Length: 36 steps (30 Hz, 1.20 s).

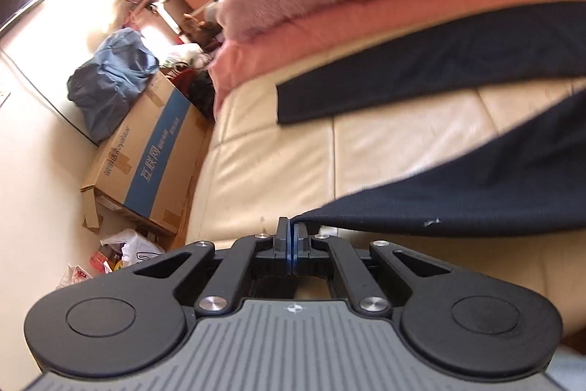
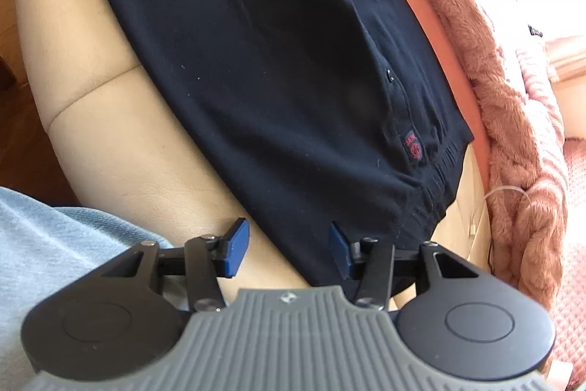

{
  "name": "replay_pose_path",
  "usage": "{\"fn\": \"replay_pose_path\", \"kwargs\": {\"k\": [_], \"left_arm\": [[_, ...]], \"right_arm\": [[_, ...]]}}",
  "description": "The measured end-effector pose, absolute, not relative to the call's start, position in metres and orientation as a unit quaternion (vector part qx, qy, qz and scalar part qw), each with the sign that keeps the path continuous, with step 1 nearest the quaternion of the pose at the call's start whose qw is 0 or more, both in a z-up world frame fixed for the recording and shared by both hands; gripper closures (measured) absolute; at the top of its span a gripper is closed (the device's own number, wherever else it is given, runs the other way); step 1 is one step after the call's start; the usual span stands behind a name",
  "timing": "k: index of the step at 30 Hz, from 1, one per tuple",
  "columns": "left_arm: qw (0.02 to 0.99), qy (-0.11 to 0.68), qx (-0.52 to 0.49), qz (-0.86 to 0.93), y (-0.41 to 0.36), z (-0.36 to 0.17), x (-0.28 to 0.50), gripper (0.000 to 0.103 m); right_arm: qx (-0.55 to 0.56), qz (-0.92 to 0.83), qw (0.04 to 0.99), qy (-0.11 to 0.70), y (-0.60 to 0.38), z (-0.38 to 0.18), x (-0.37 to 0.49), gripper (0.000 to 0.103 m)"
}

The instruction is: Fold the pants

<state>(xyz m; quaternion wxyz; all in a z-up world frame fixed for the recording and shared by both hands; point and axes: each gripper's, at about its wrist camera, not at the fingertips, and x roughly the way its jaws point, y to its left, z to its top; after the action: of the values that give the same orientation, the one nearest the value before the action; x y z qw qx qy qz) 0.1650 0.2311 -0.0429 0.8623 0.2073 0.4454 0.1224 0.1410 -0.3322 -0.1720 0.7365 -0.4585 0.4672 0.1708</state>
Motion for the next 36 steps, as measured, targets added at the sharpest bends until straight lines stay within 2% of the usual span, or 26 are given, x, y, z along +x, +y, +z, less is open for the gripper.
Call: {"fn": "replay_pose_path", "kwargs": {"k": [3, 4, 5, 6, 14, 23, 30, 36], "left_arm": [[0.866, 0.435, 0.207, 0.132, 0.225, -0.031, 0.171, 0.103], [0.868, 0.432, 0.206, 0.136, 0.224, -0.028, 0.173, 0.103], [0.868, 0.431, 0.204, 0.141, 0.222, -0.026, 0.176, 0.103], [0.868, 0.429, 0.202, 0.145, 0.222, -0.025, 0.178, 0.103], [0.875, 0.418, 0.168, 0.179, 0.225, -0.014, 0.189, 0.103], [0.883, 0.393, 0.155, 0.205, 0.227, 0.006, 0.215, 0.103], [0.878, 0.407, 0.135, 0.212, 0.240, 0.009, 0.274, 0.103], [0.865, 0.429, 0.133, 0.225, 0.245, -0.003, 0.347, 0.103]], "right_arm": [[-0.449, 0.165, 0.750, 0.457, -0.339, -0.171, 0.139, 0.058], [-0.444, 0.162, 0.756, 0.453, -0.340, -0.172, 0.137, 0.062], [-0.444, 0.155, 0.760, 0.449, -0.342, -0.173, 0.136, 0.073], [-0.449, 0.146, 0.759, 0.448, -0.344, -0.175, 0.135, 0.103], [-0.413, 0.098, 0.827, 0.367, -0.357, -0.148, 0.126, 0.103], [-0.414, 0.071, 0.850, 0.317, -0.362, -0.102, 0.169, 0.103], [-0.405, 0.066, 0.858, 0.310, -0.363, -0.077, 0.244, 0.103], [-0.410, 0.068, 0.852, 0.317, -0.357, -0.078, 0.327, 0.103]]}}
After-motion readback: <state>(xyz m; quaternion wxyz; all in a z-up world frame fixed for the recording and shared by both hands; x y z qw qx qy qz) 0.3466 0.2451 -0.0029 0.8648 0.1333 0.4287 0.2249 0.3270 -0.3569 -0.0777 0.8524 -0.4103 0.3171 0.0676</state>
